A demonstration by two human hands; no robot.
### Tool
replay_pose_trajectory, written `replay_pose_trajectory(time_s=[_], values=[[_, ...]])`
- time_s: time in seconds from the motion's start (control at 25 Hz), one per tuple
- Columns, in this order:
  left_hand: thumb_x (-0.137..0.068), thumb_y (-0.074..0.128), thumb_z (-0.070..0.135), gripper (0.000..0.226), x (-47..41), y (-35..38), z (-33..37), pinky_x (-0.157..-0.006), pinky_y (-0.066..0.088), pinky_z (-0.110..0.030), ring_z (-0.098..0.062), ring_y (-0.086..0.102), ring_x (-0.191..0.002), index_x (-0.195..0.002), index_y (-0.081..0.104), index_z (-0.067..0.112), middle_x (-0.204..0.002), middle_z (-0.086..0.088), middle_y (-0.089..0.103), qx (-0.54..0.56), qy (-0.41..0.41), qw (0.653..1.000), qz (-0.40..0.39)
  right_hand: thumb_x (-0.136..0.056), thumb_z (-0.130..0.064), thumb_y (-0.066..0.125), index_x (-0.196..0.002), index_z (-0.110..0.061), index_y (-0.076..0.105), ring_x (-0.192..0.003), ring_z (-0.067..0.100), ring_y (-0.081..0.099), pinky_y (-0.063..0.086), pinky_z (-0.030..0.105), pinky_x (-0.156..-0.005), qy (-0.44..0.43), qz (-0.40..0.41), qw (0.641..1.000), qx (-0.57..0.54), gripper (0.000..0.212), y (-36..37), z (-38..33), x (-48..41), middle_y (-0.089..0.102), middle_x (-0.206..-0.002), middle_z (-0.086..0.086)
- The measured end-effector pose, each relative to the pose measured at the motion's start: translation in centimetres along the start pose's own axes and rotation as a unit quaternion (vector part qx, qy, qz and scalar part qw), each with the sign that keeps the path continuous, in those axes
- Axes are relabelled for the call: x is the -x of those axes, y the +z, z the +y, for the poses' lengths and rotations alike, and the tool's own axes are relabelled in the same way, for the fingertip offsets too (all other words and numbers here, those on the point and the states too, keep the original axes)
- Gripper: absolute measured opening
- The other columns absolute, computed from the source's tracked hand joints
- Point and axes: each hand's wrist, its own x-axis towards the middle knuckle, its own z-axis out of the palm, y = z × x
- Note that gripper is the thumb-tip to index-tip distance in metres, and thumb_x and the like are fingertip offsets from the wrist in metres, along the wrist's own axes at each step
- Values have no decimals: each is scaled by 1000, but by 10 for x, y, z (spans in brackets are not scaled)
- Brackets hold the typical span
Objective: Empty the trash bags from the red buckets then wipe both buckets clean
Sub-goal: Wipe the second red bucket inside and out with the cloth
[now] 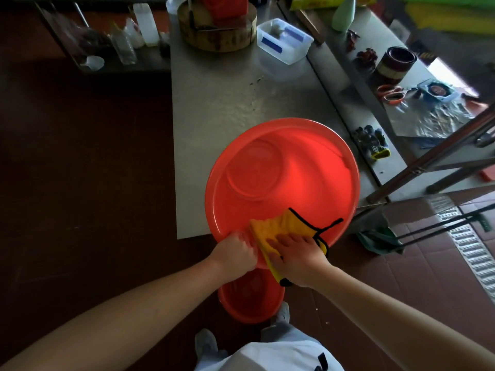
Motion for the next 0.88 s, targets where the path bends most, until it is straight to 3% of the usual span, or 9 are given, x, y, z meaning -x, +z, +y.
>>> replay_pose_trajectory(time_s=[0.08,0.2,0.32,0.52,0.68,0.88], values=[[-69,74,60,37,-2,-1,-3,-59,51,-23,-16,62,-56,-67,72,23,-63,3,67,15,-5,1000,15,-98,-68,15,-152,-43,31,-150,27,22,9,48,-119,6,9,1000,7,62,-2,4,-11,32,-161,0],[-72,74,57,34,-2,0,0,-64,54,-25,-17,66,-61,-71,73,23,-67,2,69,17,-2,1000,6,-96,-70,15,-156,-45,19,-154,38,0,-8,58,-120,39,-44,998,0,65,9,2,-49,9,-169,5],[-76,74,43,21,2,1,5,-67,54,-27,-20,65,-61,-75,73,22,-69,0,69,8,12,1000,-1,-99,-68,16,-159,-42,9,-154,40,-4,-7,61,-119,41,-79,996,5,66,20,4,-90,2,-170,3],[-92,55,26,21,0,7,14,-85,56,-41,-27,70,-80,-97,72,14,-87,-7,72,2,15,1000,-13,-102,-59,25,-159,-33,21,-153,41,7,1,62,-120,30,-53,998,25,63,19,18,-149,14,-167,9],[-89,49,19,22,-3,5,11,-82,55,-39,-28,68,-76,-93,70,12,-83,-9,70,10,1,1000,-15,-102,-59,25,-160,-32,18,-153,42,4,0,63,-120,29,-79,995,48,64,17,18,-165,13,-167,9],[-88,57,21,17,-1,-4,5,-79,55,-35,-25,69,-75,-95,72,14,-84,-6,72,0,13,1000,-20,-100,-64,22,-160,-36,14,-154,37,5,1,56,-121,14,-84,996,31,67,10,18,-103,12,-168,3]])
